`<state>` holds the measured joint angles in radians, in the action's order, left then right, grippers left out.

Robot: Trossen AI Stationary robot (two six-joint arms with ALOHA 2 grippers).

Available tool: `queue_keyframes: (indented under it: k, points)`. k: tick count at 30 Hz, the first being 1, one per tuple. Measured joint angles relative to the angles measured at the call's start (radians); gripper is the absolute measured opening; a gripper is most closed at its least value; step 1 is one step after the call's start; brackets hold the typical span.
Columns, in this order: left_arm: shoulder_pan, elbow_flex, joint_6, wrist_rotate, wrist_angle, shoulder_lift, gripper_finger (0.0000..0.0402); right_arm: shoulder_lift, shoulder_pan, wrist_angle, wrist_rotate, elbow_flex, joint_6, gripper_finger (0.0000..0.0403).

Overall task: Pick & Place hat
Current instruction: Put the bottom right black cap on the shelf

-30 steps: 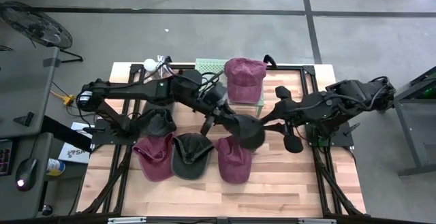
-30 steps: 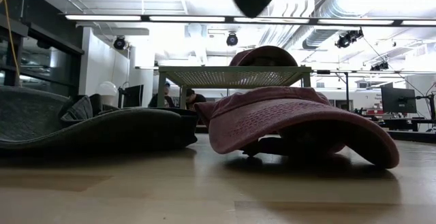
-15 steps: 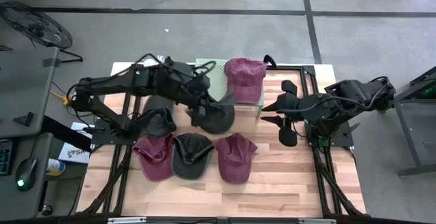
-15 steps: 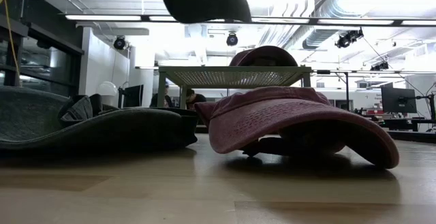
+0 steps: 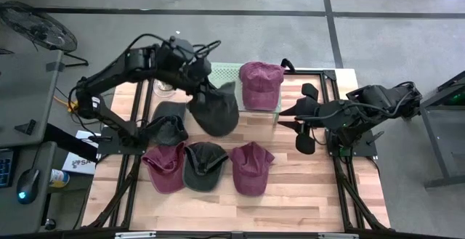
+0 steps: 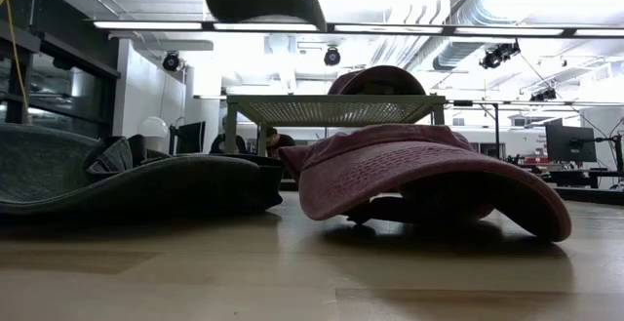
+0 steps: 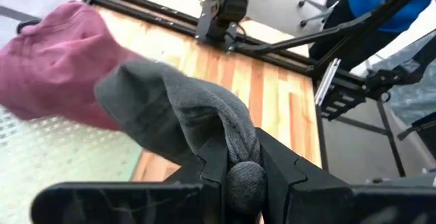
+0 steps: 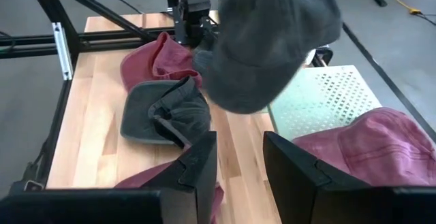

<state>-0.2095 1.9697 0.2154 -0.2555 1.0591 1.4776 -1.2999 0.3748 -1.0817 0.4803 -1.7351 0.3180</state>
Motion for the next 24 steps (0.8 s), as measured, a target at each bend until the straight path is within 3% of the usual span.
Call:
queue_keyframes:
  k: [11, 24]
  points:
    - [-0.141, -0.001, -0.242, -0.216, 0.031, 0.068, 0.0044, 0.000, 0.000, 0.000, 0.025, 0.000, 0.000, 0.0113]
    - [-0.157, -0.001, -0.291, -0.233, 0.037, 0.089, 0.0044, 0.000, -0.009, 0.002, 0.067, 0.000, -0.004, 0.0113]
